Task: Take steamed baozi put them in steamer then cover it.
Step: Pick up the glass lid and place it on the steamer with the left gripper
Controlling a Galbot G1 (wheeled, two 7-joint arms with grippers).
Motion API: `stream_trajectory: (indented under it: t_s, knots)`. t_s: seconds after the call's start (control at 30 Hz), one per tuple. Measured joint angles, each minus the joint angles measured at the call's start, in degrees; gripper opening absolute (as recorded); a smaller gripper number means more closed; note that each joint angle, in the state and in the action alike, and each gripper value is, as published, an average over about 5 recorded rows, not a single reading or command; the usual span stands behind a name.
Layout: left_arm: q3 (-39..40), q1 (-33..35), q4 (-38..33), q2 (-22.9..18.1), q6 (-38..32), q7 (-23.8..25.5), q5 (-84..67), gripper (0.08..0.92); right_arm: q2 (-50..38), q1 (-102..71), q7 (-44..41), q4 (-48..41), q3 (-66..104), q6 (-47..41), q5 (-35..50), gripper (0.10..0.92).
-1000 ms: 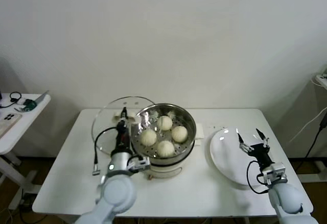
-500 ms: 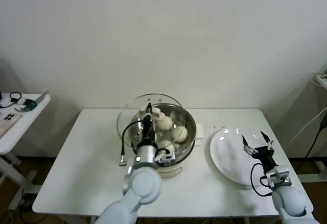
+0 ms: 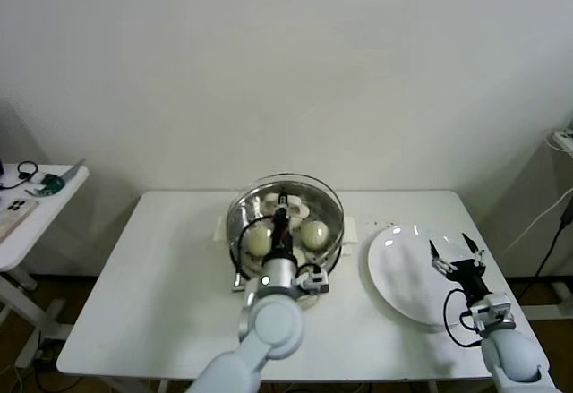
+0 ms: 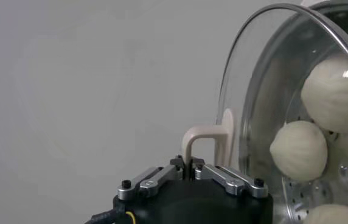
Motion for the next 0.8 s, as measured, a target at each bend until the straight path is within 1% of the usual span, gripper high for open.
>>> stream_trajectory:
  t_s: [0.23, 0.8]
  knots:
    - [0.25, -0.63, 1.64, -0.19, 0.00, 0.35, 0.27, 0.149, -0.04, -0.05, -0.11, -0.14, 0.25, 0.08, 0.00, 0.823]
    - [0.47, -0.50, 3.08, -0.03, 0.00, 0.52, 0.44, 0.149, 0.34, 0.05, -0.43, -0.44, 0.51, 0.28, -0.07, 0.823]
